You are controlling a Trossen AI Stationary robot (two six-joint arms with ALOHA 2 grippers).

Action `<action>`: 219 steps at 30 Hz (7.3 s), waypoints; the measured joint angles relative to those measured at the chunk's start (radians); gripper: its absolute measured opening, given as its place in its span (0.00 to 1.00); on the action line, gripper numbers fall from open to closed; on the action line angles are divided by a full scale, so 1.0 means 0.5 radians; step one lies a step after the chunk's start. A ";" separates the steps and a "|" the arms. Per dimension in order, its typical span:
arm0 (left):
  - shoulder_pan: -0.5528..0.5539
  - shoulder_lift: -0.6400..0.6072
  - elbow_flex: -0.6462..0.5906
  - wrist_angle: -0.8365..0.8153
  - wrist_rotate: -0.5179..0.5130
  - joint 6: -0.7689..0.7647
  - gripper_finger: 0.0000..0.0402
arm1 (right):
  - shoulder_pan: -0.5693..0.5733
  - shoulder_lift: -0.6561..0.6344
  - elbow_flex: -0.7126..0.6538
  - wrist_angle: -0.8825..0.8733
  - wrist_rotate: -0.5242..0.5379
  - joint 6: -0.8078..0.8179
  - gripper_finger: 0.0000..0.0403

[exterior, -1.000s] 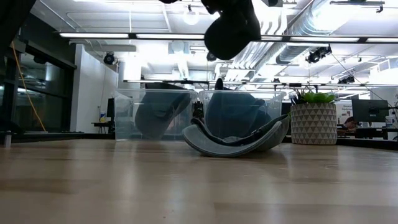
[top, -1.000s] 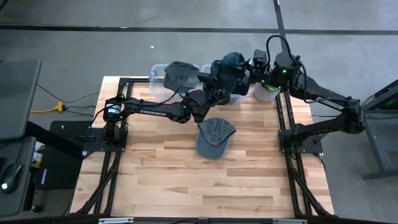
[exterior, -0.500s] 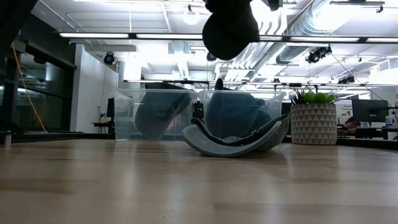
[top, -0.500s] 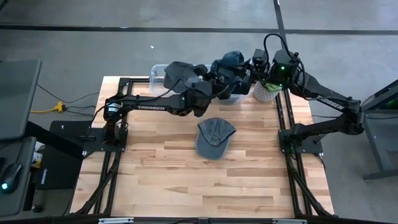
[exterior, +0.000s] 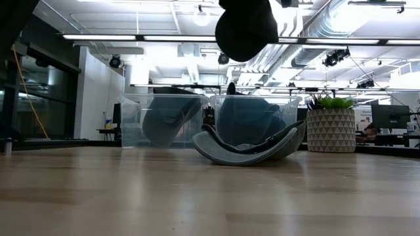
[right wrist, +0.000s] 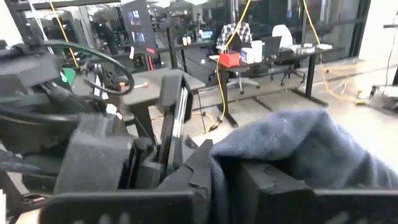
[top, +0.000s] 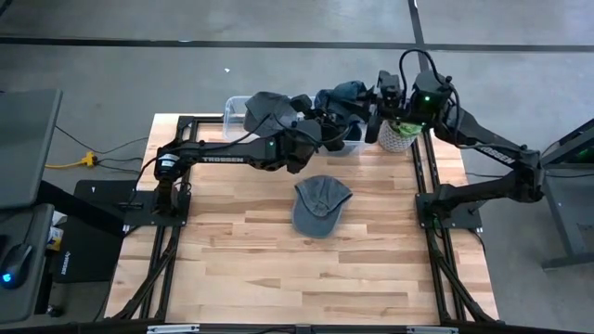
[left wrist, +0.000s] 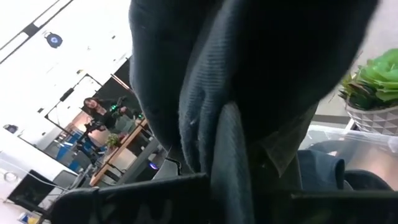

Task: Pick & Place hat
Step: Put the blue cap into the right transparent bin, then put the gray cap into the left transparent bin

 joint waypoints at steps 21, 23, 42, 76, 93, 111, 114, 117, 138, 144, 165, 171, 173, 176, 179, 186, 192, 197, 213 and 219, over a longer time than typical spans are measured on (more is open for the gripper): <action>0.043 0.000 0.000 -0.009 -0.016 -0.098 0.00 | -0.043 -0.069 0.000 0.000 -0.297 -0.053 0.52; 0.043 0.000 0.000 -0.009 -0.016 -0.098 0.00 | -0.043 -0.095 0.000 -0.024 -0.296 -0.065 0.52; 0.087 0.003 -0.003 0.032 0.069 -0.196 0.00 | -0.275 -0.365 0.000 -0.773 0.200 -0.492 0.52; 0.143 0.004 0.229 0.142 0.592 -0.271 0.00 | -1.273 -0.199 -0.001 -0.463 -1.048 -0.571 0.52; 0.145 0.004 0.229 0.120 0.856 -0.469 0.00 | -1.249 -0.007 -0.001 -0.396 -1.678 -0.537 0.51; 0.171 0.003 0.228 0.106 0.931 -0.607 0.01 | -1.187 -0.010 -0.001 -0.399 -1.400 -0.396 0.03; 0.170 0.003 0.228 0.114 0.848 -0.608 0.03 | -1.185 -0.010 -0.001 -0.403 -1.338 -0.361 0.03; 0.170 0.003 0.228 0.117 0.834 -0.599 0.05 | -1.185 -0.009 -0.001 -0.420 -1.245 -0.348 0.03; 0.044 -0.177 0.224 0.075 0.033 0.345 0.31 | -1.149 0.164 -0.001 -0.622 -0.752 -0.275 0.03; 0.132 -0.387 0.225 -0.779 0.219 -0.417 0.31 | -1.093 0.352 -0.001 -0.623 -0.705 -0.284 0.03; 0.290 -1.210 -1.032 -0.826 0.958 -1.342 0.31 | -0.996 0.567 -0.557 -0.057 -0.461 -0.014 0.03; 0.352 -1.659 -1.629 -0.273 1.101 -1.408 0.31 | -0.910 0.567 -0.623 0.021 -0.336 0.029 0.03; 0.359 -1.804 -1.790 -0.111 1.186 -1.478 0.31 | -0.883 0.568 -0.623 0.013 -0.286 -0.003 0.03; 0.401 -1.976 -2.018 0.057 1.298 -1.558 0.31 | -0.857 0.566 -0.623 0.031 -0.288 -0.012 0.06; 0.409 -2.110 -2.161 0.079 1.359 -1.611 0.31 | -0.830 0.566 -0.623 0.023 -0.224 0.009 0.16; 0.405 -2.177 -2.247 0.012 1.472 -1.674 0.31 | -0.805 0.566 -0.615 -0.040 -0.127 0.026 0.38; 0.405 -2.169 -2.246 0.006 1.610 -1.707 0.31 | -0.804 0.512 -0.615 -0.069 -0.132 0.060 0.46; 0.405 -2.164 -2.246 -0.007 1.660 -1.720 0.31 | -0.804 0.374 -0.613 -0.143 -0.125 0.045 0.47; 0.405 -1.664 -2.244 0.023 2.259 -2.718 0.31 | -0.636 -0.345 -0.612 -0.570 -0.223 0.320 0.47; 0.404 -1.401 -2.244 0.065 2.365 -3.021 0.31 | -0.294 -0.452 -0.612 -0.815 -0.236 0.348 0.47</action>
